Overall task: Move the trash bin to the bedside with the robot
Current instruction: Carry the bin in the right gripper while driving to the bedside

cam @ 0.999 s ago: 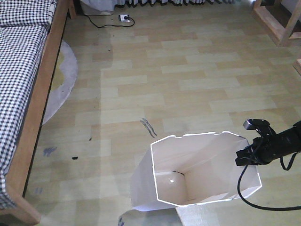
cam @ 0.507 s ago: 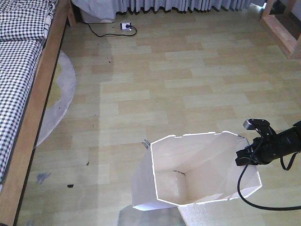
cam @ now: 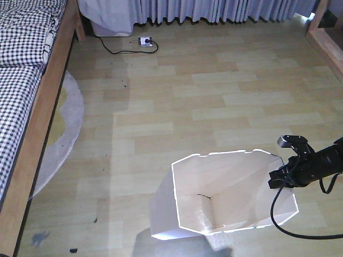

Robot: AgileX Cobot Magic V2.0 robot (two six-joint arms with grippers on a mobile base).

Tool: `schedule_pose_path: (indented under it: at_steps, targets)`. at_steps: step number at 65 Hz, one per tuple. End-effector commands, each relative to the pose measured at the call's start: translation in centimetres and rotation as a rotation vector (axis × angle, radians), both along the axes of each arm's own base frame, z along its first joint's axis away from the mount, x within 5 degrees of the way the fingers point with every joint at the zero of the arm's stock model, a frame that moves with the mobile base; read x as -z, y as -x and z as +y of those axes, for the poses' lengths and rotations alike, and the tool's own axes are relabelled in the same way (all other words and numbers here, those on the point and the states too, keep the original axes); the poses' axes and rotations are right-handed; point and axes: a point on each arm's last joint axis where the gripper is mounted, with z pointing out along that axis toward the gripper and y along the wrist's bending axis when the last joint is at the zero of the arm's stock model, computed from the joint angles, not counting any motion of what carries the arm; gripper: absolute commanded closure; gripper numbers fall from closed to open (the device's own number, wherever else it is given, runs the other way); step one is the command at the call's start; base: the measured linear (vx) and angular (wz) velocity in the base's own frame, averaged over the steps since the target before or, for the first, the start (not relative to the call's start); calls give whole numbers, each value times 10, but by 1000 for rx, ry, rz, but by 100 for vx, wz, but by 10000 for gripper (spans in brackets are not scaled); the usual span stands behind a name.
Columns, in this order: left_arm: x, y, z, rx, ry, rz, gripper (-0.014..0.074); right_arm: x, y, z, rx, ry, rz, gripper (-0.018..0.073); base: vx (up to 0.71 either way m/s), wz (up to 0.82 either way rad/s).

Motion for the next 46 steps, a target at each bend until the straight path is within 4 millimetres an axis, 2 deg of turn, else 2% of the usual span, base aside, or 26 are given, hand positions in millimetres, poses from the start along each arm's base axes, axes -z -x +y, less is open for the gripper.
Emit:
schedule_pose_path:
  at_steps: [1, 46]
  targets:
    - [-15, 1, -1, 8, -1, -103, 603, -35, -8, 12, 8, -182, -41, 564, 37, 1]
    - [-15, 1, -1, 8, -1, -103, 603, -35, -8, 12, 8, -182, -41, 564, 35, 3]
